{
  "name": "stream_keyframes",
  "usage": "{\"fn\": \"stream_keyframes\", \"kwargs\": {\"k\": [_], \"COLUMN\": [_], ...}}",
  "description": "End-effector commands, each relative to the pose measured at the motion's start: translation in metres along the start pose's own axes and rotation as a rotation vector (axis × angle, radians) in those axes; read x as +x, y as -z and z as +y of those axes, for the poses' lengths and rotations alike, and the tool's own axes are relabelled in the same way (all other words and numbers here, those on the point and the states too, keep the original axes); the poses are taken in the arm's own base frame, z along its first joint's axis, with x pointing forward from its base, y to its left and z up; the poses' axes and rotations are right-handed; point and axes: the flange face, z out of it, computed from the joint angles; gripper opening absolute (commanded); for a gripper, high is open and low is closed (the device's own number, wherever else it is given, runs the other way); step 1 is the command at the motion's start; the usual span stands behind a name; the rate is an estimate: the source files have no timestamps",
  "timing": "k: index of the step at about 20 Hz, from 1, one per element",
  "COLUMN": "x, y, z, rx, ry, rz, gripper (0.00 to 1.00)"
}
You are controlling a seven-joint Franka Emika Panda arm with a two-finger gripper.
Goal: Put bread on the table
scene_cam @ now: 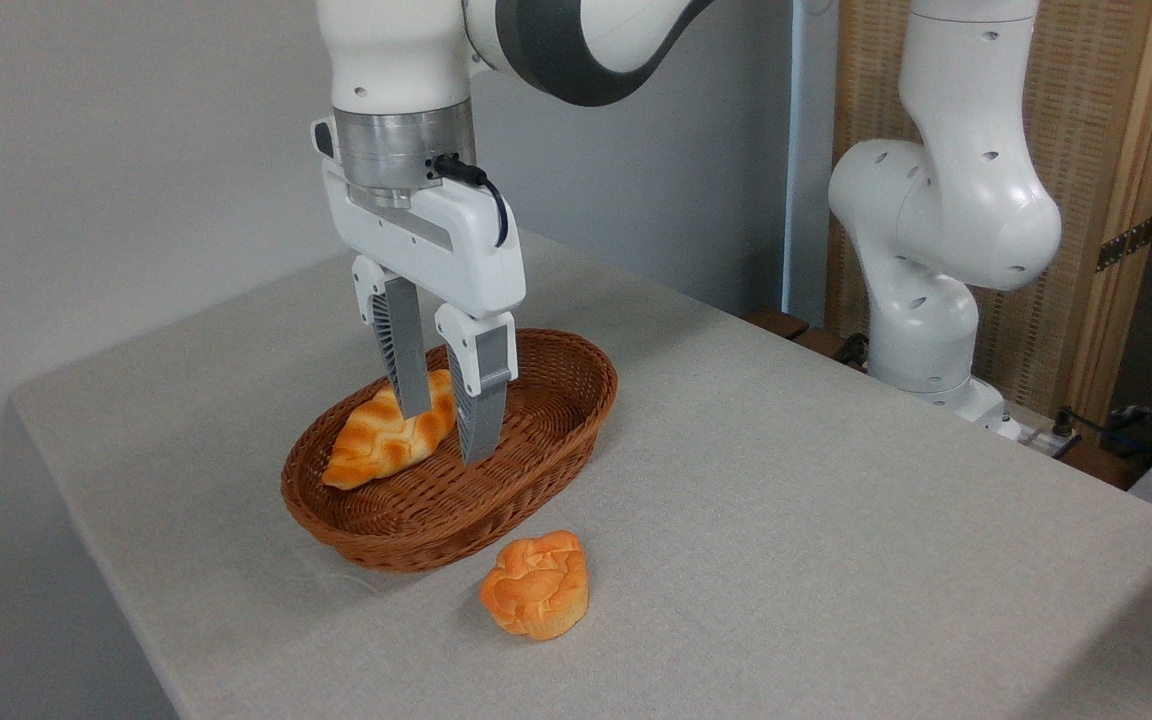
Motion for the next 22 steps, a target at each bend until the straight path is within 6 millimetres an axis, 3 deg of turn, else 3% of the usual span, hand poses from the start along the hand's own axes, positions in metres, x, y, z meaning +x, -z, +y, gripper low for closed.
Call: {"fn": "stream_keyframes", "kwargs": {"k": [1,13,22], "x": [0.004,0.016,0.043], "y": [-0.003,-0.014,-0.045], "z": [0.013,0.036,0.082], "rx": [-0.029,-0.086,-0.098], "ry": [-0.009,-0.024,-0.091], "rz": [-0.043,-0.011,0.041], "gripper": [1.00,1.00,1.00]}}
